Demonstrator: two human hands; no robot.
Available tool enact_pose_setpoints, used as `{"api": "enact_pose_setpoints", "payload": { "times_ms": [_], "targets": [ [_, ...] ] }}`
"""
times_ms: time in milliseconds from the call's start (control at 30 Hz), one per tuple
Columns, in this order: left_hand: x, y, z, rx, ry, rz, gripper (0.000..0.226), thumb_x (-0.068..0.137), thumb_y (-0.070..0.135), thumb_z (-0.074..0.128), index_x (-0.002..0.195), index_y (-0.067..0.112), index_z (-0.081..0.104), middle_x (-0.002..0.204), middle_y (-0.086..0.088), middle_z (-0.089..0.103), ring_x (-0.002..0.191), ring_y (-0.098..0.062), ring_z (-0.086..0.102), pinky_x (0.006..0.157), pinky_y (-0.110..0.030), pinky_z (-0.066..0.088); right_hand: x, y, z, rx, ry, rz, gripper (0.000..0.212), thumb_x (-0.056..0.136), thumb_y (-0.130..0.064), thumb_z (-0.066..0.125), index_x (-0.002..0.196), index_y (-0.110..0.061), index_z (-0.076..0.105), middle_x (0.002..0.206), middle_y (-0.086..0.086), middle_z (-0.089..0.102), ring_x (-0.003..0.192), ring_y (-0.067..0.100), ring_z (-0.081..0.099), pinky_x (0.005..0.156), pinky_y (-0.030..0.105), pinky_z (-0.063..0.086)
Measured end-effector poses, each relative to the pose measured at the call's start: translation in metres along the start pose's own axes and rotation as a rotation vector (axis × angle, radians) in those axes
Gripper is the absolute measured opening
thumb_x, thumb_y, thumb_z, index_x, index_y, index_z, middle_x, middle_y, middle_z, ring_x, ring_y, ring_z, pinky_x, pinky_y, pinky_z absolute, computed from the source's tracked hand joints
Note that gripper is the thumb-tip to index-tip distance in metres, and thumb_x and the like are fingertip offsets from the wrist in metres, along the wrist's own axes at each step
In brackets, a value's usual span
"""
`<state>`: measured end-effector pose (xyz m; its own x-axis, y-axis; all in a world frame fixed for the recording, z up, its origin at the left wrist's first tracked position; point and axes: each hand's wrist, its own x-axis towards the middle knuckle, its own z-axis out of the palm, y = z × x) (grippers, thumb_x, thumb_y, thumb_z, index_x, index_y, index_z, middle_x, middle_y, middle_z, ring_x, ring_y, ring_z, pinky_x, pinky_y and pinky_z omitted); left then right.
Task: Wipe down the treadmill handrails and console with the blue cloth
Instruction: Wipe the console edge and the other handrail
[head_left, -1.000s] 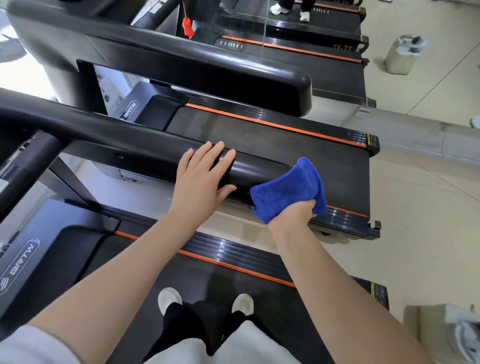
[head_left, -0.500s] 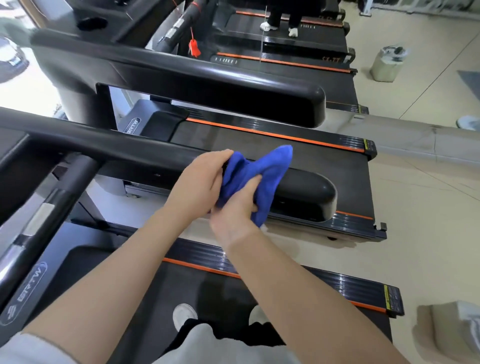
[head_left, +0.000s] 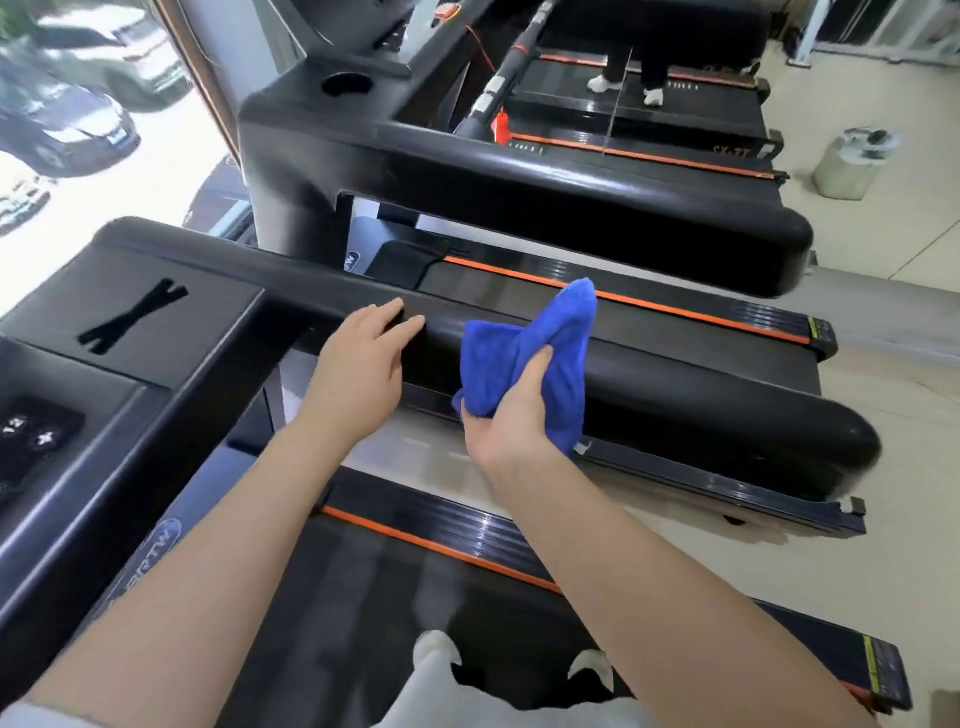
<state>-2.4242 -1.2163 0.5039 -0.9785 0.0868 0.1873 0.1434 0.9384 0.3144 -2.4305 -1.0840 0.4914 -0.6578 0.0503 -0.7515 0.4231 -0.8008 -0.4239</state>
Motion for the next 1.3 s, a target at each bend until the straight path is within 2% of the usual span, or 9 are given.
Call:
{"api": "enact_pose_setpoints", "payload": {
  "times_ms": [233, 333, 400, 667, 767, 867, 967, 1233, 1300],
  "targets": [
    [-0.021, -0.055, -0.014, -0.015, -0.039, -0.125, 0.052, 0.088, 0.007, 0.028, 0.137, 0.008, 0.044, 0.138, -0.013, 0.05, 0.137, -0.034, 0.032, 0.114, -0.041, 0.024, 0.01, 0.053, 0.057, -0.278, -0.086, 0.104, 0.05, 0.088, -0.059, 0.048, 0.117, -0.019, 0.049, 0.115, -0.004, 0.056, 0.109, 0.017, 0.056, 0.102, 0.031, 0.042],
    [-0.032, -0.067, -0.019, -0.084, -0.055, -0.209, 0.049, 0.091, 0.0, 0.035, 0.139, 0.009, 0.04, 0.137, -0.009, 0.051, 0.139, -0.029, 0.027, 0.112, -0.037, 0.024, 0.008, 0.062, 0.074, -0.572, -0.192, 0.037, 0.022, 0.099, -0.03, 0.039, 0.084, -0.016, 0.048, 0.085, 0.002, 0.051, 0.075, 0.016, 0.053, 0.085, 0.03, 0.044],
    [-0.039, -0.077, -0.024, -0.064, -0.005, -0.222, 0.046, 0.09, -0.002, 0.041, 0.135, 0.002, 0.044, 0.136, -0.013, 0.051, 0.137, -0.033, 0.03, 0.112, -0.038, 0.025, 0.009, 0.062, 0.065, -0.736, -0.241, -0.026, 0.021, 0.095, -0.012, 0.043, 0.076, -0.019, 0.046, 0.089, 0.007, 0.052, 0.078, 0.02, 0.051, 0.079, 0.034, 0.042],
    [-0.039, -0.098, -0.039, 0.1, 0.073, -0.196, 0.048, 0.07, -0.013, 0.063, 0.117, -0.007, 0.059, 0.123, -0.028, 0.056, 0.108, -0.046, 0.055, 0.082, -0.055, 0.048, -0.039, 0.009, 0.082, -1.852, -0.283, -1.267, 0.028, 0.075, 0.007, 0.045, 0.094, -0.008, 0.06, 0.109, 0.004, 0.052, 0.101, 0.028, 0.046, 0.072, 0.028, 0.02],
    [-0.035, -0.105, -0.045, 0.138, 0.063, -0.256, 0.058, 0.076, -0.014, 0.056, 0.132, -0.004, 0.046, 0.136, -0.025, 0.046, 0.119, -0.043, 0.047, 0.094, -0.05, 0.041, -0.023, 0.02, 0.116, -2.272, -0.597, -1.628, 0.026, 0.075, -0.006, 0.056, 0.095, -0.018, 0.067, 0.128, -0.002, 0.052, 0.115, 0.026, 0.044, 0.086, 0.035, 0.018],
    [-0.032, -0.109, -0.051, 0.096, 0.045, -0.294, 0.06, 0.083, -0.008, 0.05, 0.14, 0.003, 0.034, 0.139, -0.014, 0.043, 0.125, -0.032, 0.039, 0.101, -0.04, 0.037, 0.005, 0.04, 0.131, -2.603, -1.158, -1.828, 0.01, 0.061, -0.011, 0.066, 0.065, -0.02, 0.069, 0.086, -0.001, 0.07, 0.082, 0.026, 0.062, 0.072, 0.034, 0.043],
    [-0.031, -0.105, -0.057, 0.113, 0.022, -0.307, 0.051, 0.085, -0.004, 0.051, 0.135, 0.007, 0.041, 0.139, -0.008, 0.043, 0.126, -0.027, 0.038, 0.099, -0.038, 0.039, 0.022, 0.058, 0.143, -2.935, -1.216, -1.843, 0.009, 0.06, -0.021, 0.067, 0.056, -0.029, 0.068, 0.067, -0.016, 0.066, 0.072, 0.014, 0.061, 0.063, 0.025, 0.044],
    [-0.035, -0.1, -0.059, 0.209, 0.078, -0.263, 0.058, 0.061, -0.006, 0.075, 0.117, 0.001, 0.06, 0.127, -0.013, 0.058, 0.109, -0.029, 0.059, 0.075, -0.028, 0.052, 0.021, 0.078, 0.143, -2.782, -1.289, -1.998, 0.008, 0.064, -0.027, 0.066, 0.057, -0.031, 0.065, 0.059, -0.013, 0.058, 0.062, 0.01, 0.057, 0.062, 0.023, 0.039],
    [-0.036, -0.098, -0.06, 0.196, 0.062, -0.296, 0.057, 0.074, -0.004, 0.065, 0.129, 0.004, 0.051, 0.139, -0.01, 0.048, 0.121, -0.026, 0.05, 0.085, -0.029, 0.047, 0.019, 0.054, 0.14, -2.555, -1.251, -2.025, 0.013, 0.069, -0.022, 0.056, 0.06, -0.026, 0.064, 0.067, -0.005, 0.059, 0.066, 0.019, 0.059, 0.063, 0.028, 0.039]
  ]
}}
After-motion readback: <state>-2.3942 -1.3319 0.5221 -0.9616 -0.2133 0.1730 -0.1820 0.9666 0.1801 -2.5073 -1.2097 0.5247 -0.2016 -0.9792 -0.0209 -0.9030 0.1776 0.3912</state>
